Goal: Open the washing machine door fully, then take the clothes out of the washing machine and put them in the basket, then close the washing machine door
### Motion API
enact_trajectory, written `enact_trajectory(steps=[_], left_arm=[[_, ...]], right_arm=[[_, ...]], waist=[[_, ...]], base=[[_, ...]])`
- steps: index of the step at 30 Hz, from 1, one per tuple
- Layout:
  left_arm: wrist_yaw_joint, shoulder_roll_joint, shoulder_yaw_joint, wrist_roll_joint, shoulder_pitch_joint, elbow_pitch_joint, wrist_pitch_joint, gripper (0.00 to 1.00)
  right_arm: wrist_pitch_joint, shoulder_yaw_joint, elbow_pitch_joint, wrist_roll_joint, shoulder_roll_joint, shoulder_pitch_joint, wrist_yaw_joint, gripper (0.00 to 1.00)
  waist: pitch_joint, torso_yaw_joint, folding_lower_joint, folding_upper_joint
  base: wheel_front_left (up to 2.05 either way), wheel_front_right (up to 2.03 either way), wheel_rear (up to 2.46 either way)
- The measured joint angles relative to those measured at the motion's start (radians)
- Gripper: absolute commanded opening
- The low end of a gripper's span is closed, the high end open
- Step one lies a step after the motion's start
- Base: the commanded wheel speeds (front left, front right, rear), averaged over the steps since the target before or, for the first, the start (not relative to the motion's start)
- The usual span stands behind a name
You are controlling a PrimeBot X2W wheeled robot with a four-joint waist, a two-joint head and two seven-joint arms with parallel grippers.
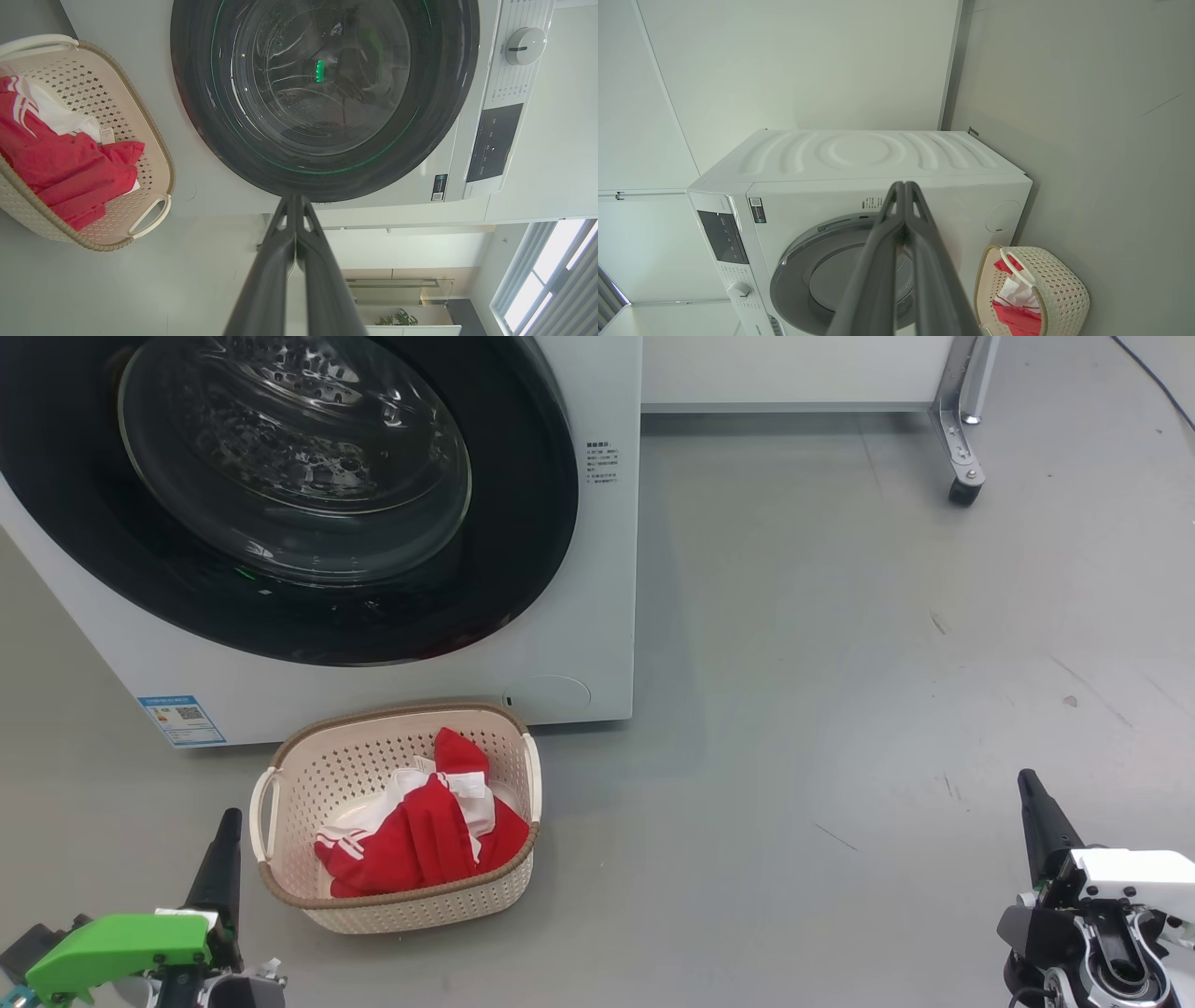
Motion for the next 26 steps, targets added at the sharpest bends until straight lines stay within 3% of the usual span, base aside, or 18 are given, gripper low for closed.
enact_trajectory(steps=[26], left_arm=[[0.000, 0.000, 0.000, 0.000, 0.000, 0.000, 0.000, 0.00]], right_arm=[[0.000, 0.001, 0.000, 0.000, 0.000, 0.000, 0.000, 0.00]], waist=[[0.000, 0.000, 0.0000, 0.0000]], base=[[0.00, 0.00, 0.00]])
